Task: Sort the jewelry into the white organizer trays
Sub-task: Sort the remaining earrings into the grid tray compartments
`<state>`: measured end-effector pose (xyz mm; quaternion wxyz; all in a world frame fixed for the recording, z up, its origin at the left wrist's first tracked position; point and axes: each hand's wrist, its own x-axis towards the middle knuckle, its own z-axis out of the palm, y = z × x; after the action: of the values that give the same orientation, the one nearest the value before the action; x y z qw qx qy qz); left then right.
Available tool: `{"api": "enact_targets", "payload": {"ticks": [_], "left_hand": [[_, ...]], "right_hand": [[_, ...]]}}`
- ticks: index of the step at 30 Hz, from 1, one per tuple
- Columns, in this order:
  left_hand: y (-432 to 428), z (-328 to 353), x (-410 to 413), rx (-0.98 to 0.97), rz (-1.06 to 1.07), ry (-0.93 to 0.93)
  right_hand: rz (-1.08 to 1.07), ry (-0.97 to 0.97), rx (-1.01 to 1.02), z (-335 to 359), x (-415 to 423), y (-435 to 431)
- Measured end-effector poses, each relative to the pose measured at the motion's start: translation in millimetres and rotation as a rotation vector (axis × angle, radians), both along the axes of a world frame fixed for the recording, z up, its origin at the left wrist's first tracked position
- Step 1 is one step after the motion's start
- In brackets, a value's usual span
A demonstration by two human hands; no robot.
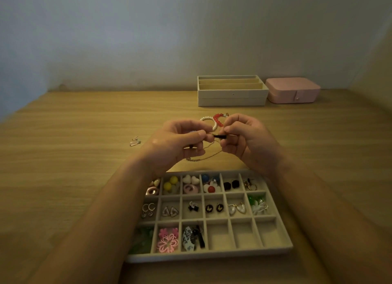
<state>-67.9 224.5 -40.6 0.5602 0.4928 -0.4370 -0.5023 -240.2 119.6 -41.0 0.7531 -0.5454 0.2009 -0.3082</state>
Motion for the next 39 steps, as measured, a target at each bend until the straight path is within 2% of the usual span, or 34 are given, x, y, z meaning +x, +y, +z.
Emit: {"api": "enact_targets", "payload": {"ticks": [3,6,10,12,14,22,26,31,39], "left_hand": [[-0.2,1.6,2.1,0.021,0.028,0.156],[-0.2,4.2,1.8,0.052,0.014,0.265],[1.5,6.3,0.3,0.082,-0.033,0.403],[2.4,6.4,1.1,0.086,-0.059,0.449],[3.0,6.3,2.4,0.087,-0.072,0.462],[3.2,4.2,5.8,0.056,-0.194,0.478],[4.0,2.7,7.1,0.039,-0.250,0.520],[3.7,1.0,6.9,0.018,-0.292,0.547],[2.8,0.5,3.5,0.037,-0.302,0.504]], "right_hand": [[-0.093,0.123,-0.073,-3.1,4.4,0.1],[-0.234,0.310,-0.379,-8.4,6.9,1.9],[-0.266,0.348,-0.802,-7.7,6.1,7.4],[-0.249,0.387,-0.957,-7.4,8.4,9.6],[-0.248,0.414,-1.030,-9.1,11.5,10.8],[-0.333,0.471,-1.136,-8.2,8.7,10.1],[-0.309,0.492,-1.169,-10.2,9.6,8.5],[-0.306,0.448,-1.064,-8.4,10.7,13.0],[-0.359,0.506,-0.896,-11.4,11.2,13.1]]}}
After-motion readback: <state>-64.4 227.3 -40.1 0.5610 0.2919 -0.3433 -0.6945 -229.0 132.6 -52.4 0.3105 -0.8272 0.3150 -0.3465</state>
